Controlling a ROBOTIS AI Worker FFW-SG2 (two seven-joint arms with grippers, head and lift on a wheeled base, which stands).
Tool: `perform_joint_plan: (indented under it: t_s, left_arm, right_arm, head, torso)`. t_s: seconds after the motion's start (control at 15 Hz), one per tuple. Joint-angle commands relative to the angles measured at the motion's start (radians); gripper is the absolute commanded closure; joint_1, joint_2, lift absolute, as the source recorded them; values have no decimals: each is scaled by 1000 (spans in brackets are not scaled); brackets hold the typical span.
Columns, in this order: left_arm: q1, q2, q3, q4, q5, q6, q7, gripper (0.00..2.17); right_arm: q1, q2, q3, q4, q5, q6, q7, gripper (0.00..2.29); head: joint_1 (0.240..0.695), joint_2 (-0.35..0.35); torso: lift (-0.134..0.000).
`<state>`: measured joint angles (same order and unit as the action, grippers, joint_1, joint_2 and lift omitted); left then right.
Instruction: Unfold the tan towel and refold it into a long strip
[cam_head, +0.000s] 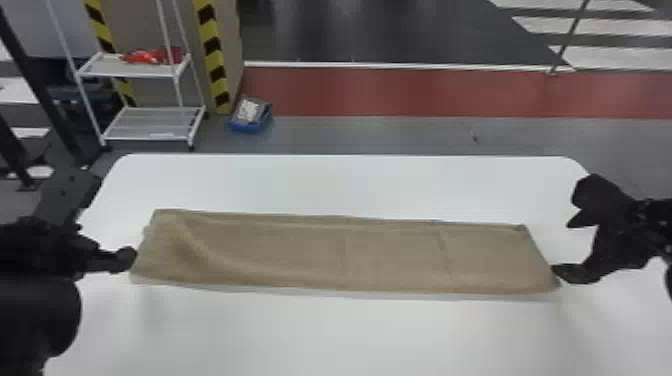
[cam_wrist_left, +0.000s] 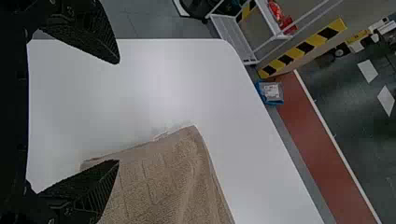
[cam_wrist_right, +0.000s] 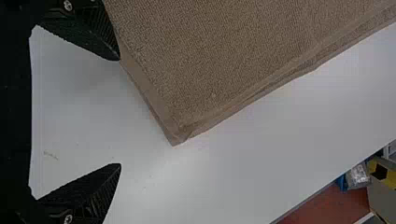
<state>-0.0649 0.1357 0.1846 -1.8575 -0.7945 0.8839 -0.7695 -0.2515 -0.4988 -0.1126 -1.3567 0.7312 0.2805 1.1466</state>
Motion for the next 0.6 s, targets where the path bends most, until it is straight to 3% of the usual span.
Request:
perform_joint_plan:
  t_s: [0.0,0.27,0.53]
  left_arm:
    - [-1,-13,-7,1,31,5,29,140]
    - [-10,-31,-34,32,50,11,38,140]
    - [-12,-19,-40,98,23,14,35,140]
  right_arm:
    - [34,-4,-70,-61,-33,4,1,73]
    - [103,-7,-139,-166,-67,16,12,73]
    - [124,-17,-188,-186,-95,13,13,73]
  head:
    - [695,-43]
    - [695,-80]
    - [695,-107]
  torso:
    - [-123]
    - [-123]
    - [-123]
